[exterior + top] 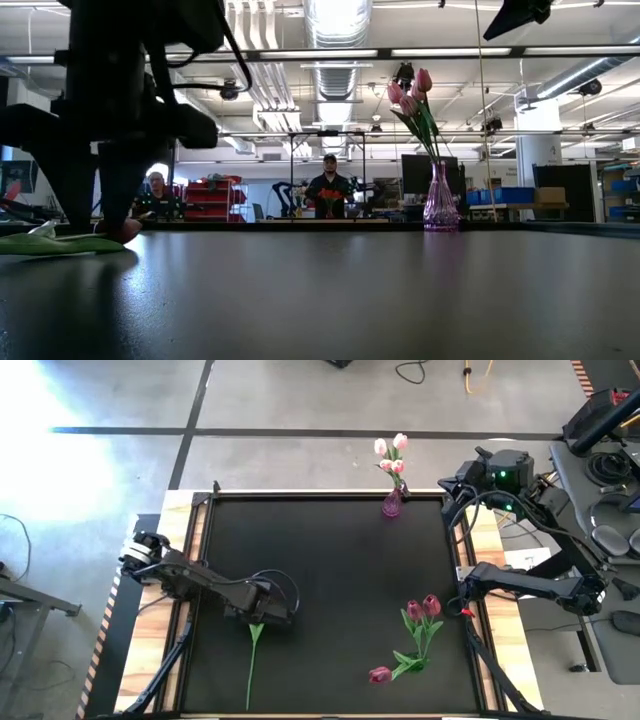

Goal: Sort flowers into vase by color
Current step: Put the red tulip into the transparent green vase

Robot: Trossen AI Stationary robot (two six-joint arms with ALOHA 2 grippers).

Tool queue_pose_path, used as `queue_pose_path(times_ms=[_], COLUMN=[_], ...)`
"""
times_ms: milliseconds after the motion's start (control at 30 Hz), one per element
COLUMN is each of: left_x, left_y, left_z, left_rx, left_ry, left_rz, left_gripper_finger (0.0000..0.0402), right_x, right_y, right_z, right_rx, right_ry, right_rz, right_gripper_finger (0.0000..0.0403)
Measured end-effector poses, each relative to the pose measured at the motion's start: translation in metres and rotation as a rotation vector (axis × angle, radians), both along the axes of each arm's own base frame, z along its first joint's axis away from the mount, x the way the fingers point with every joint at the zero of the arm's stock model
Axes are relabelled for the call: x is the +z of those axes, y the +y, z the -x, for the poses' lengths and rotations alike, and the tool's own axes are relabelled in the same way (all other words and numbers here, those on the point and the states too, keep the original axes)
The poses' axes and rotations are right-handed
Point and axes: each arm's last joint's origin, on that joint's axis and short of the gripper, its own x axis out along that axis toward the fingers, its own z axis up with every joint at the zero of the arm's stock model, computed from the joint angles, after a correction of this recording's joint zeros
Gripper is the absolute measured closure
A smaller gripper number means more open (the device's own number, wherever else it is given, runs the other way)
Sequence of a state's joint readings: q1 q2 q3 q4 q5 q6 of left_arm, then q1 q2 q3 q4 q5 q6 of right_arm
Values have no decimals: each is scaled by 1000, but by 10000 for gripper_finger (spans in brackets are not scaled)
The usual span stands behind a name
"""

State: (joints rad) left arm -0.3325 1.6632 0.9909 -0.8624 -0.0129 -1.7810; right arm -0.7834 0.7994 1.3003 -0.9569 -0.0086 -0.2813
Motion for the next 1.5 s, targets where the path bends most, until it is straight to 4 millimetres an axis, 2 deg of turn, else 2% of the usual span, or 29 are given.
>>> queue_pose_path(times_ms=[167,433,500,600,767,1000,1133,1300,1500], left_x=[-4,-9,-7,6,33,74,86,79,44], left_y=[2,4,4,3,6,22,31,24,21], left_z=[-2,1,1,-2,-4,-1,4,14,14], left_rx=[-7,-35,-54,-82,-101,-142,-107,-75,-83], left_ry=[7,28,17,-39,-159,-351,-380,-251,-114], left_rz=[-2,14,20,31,-33,-280,-219,-38,87], left_gripper_finger=[290,357,376,397,400,401,401,379,311], right_x=[0,1,2,2,3,3,4,4,4], right_y=[0,0,0,1,2,2,3,3,3], right_z=[0,0,0,1,2,2,1,1,1], right_rx=[-3,14,24,30,30,23,30,12,-8], right_ry=[-3,9,16,21,19,5,-45,-89,-114], right_rz=[-3,26,42,53,56,53,15,-32,-60], right_gripper_finger=[394,394,394,394,394,394,393,393,383])
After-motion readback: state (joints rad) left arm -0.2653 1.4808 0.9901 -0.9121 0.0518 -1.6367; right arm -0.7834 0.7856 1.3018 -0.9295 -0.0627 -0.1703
